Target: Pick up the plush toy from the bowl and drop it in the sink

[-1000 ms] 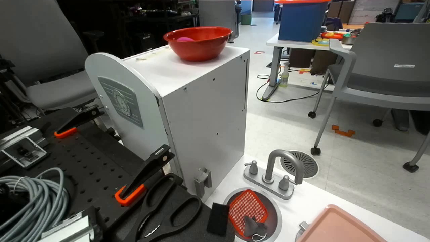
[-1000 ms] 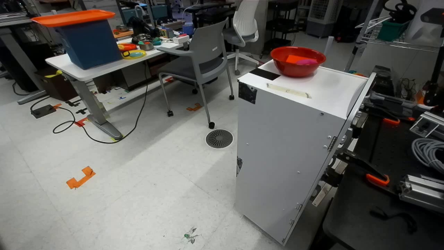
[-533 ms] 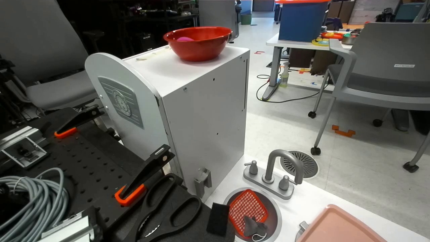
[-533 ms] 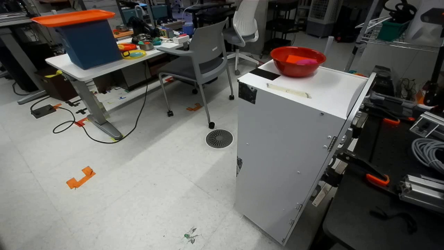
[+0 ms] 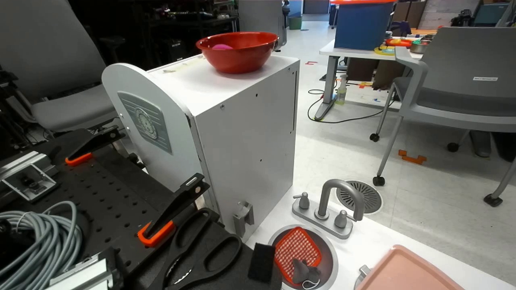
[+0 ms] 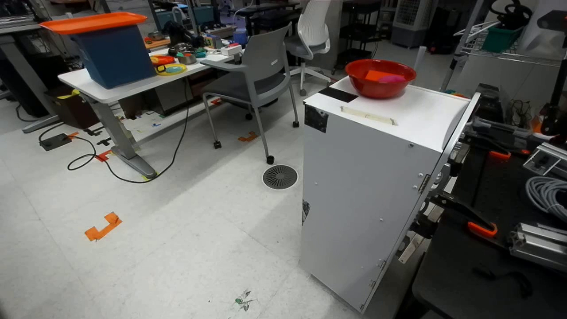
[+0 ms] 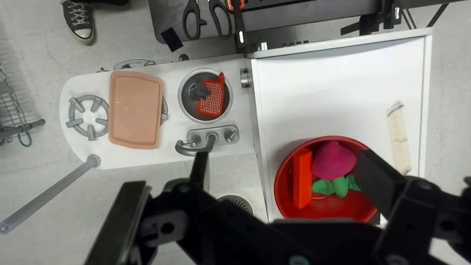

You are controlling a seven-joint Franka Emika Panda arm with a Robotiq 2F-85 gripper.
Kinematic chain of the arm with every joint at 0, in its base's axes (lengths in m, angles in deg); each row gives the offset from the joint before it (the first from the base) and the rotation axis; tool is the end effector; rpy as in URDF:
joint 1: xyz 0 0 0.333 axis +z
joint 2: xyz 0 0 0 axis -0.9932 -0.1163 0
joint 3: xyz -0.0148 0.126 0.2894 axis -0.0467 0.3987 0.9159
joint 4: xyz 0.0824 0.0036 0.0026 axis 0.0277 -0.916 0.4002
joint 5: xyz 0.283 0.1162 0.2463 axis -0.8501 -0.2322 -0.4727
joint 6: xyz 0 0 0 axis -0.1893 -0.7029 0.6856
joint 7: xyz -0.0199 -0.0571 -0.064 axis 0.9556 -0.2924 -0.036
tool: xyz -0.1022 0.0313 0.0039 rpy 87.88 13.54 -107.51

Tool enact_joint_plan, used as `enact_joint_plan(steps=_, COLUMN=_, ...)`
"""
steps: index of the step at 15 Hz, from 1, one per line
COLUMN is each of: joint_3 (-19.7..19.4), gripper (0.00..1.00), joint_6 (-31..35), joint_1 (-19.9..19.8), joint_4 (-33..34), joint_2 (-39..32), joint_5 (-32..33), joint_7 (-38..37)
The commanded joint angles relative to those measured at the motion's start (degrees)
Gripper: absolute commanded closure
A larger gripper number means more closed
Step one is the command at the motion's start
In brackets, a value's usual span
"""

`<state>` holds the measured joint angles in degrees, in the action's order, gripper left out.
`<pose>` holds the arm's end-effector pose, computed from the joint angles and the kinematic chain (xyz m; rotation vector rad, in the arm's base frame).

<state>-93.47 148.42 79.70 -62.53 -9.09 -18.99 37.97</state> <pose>0.4598 -0.1058 0.4996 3.0968 -0.1345 -0.1154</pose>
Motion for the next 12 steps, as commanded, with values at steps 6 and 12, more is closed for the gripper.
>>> enact_joint_plan(steps=6, joint_3=2.82, gripper=0.0, joint_6=4.22, joint_1=-0.06, joint_4=8.19, joint_2=-7.11, joint_5=3.85, joint_7=-1.36)
enact_joint_plan(steps=12, joint_3=4.2, gripper=0.0, joint_6=17.62, joint_1=1.02, joint_4=4.22, joint_2=-3.19, joint_5=1.65, joint_7=1.24)
